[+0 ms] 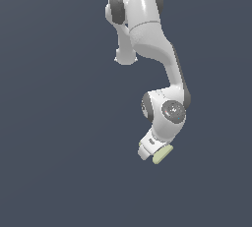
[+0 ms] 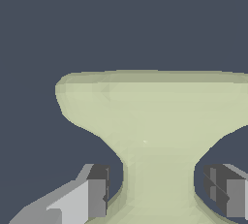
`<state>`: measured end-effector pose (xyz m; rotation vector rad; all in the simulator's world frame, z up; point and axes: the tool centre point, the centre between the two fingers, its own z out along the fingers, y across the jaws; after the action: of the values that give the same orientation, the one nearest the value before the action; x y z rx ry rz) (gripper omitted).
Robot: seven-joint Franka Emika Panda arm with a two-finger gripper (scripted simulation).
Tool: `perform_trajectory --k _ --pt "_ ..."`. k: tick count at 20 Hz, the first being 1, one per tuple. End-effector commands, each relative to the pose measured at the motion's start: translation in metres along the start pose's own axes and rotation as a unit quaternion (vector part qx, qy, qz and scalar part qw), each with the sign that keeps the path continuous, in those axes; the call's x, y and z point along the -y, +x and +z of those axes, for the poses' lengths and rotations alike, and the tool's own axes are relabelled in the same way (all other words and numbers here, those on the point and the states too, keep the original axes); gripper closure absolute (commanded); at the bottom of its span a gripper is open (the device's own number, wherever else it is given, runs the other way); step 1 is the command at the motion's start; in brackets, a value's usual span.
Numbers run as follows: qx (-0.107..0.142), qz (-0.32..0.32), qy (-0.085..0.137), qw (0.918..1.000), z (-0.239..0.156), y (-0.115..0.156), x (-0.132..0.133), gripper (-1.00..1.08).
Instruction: Pick up the object and move it to a goal position.
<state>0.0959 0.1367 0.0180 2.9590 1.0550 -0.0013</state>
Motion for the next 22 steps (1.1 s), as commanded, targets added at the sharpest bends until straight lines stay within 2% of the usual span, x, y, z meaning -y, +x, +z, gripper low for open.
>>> perform_trajectory --k 1,13,22 --pt "0.0 0.0 0.0 1.0 0.0 0.0 0.0 1.08" --pt "0.0 0.0 0.0 1.0 -0.003 0.0 0.002 1.08" --pt "0.0 0.0 0.0 1.0 -0.034 -0.004 0.021 1.08"
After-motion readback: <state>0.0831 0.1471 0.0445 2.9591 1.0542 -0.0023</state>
